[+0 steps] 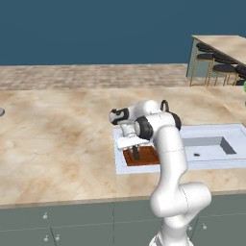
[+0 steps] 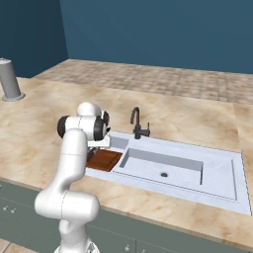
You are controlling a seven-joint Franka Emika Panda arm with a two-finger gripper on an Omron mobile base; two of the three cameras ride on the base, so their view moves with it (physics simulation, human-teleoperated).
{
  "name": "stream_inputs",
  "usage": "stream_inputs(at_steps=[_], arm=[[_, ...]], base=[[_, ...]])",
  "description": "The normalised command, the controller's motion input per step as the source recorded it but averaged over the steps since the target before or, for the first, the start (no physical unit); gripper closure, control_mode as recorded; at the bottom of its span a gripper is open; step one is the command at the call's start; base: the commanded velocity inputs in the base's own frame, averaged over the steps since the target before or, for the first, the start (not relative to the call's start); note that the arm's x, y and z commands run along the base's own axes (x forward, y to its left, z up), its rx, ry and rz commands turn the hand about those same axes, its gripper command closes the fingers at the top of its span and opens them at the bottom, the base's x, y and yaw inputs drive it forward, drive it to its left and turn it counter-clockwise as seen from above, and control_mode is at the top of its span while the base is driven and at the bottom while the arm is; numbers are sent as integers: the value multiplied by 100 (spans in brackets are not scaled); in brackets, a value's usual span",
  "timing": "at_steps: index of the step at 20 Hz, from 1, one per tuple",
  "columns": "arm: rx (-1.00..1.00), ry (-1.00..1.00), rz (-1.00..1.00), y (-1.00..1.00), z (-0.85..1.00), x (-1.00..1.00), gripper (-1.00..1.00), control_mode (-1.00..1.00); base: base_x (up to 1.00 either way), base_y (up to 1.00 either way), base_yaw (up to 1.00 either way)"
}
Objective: Move the cutting board and knife to the sink. Then move spray from the cabinet to the counter.
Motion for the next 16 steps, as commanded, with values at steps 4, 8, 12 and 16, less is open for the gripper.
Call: stream_inputs(at_steps=[4, 8, 12, 16], arm=[[0, 37, 0, -1, -18, 0, 100, -100], [0, 28, 0, 0, -16, -2, 100, -100], [0, 25, 0, 0, -8, 4, 100, -100], [0, 22, 0, 0, -5, 2, 100, -100]], base=[[0, 0, 0], [0, 0, 0], [0, 0, 0], [0, 0, 0]])
